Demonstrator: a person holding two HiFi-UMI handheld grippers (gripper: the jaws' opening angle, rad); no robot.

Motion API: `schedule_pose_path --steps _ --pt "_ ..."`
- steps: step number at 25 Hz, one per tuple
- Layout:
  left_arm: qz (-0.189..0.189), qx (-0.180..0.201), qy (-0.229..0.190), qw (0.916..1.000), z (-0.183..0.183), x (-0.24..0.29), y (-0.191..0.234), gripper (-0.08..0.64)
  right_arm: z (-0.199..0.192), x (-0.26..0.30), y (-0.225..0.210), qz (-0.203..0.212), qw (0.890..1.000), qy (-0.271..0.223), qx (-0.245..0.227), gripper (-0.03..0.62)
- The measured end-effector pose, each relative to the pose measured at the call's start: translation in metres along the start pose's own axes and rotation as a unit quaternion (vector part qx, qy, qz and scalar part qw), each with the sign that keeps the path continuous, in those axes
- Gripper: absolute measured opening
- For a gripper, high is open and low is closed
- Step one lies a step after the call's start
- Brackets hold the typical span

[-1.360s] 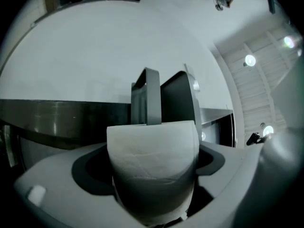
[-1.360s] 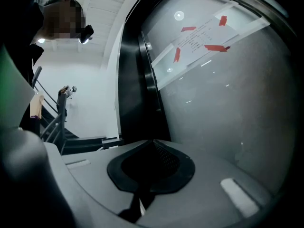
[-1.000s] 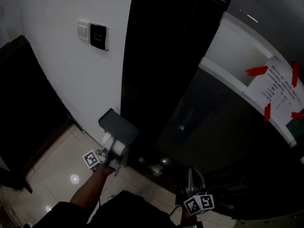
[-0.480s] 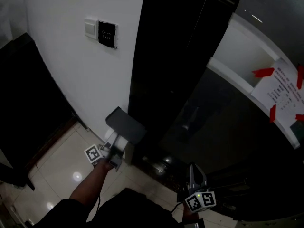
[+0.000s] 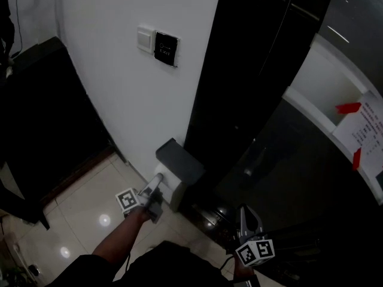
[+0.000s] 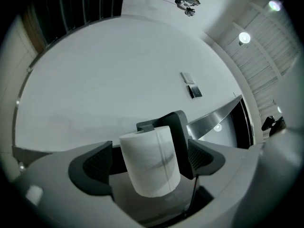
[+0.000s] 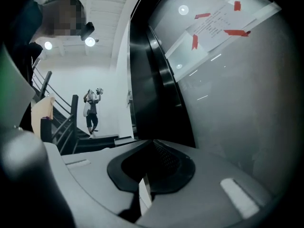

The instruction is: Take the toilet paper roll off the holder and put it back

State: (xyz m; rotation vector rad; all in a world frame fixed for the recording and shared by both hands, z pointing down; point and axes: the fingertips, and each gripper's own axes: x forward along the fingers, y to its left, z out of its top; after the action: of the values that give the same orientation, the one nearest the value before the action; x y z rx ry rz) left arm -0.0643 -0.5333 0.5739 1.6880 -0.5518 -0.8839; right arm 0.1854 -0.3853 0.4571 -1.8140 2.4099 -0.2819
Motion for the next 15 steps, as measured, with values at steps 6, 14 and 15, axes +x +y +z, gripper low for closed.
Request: schedule_pose_path --steps 6,14,15 --pt "0.053 0.081 0.006 0.9953 0.012 -0.037 -0.013 0.479 -0.007 0.029 0.030 0.060 0.998 0.018 -0.019 0.014" --pt "0.121 0.359 0.055 0.9240 0.008 -0.063 -0.072 0.304 -0.018 0.049 0.065 0.125 0.991 0.036 -0.034 0.014" --pt "0.144 0.398 0.051 0.9048 0.011 -0.069 -0.077 0.250 -0.019 0.048 0.066 0.128 0.991 0.036 -0.032 0.014"
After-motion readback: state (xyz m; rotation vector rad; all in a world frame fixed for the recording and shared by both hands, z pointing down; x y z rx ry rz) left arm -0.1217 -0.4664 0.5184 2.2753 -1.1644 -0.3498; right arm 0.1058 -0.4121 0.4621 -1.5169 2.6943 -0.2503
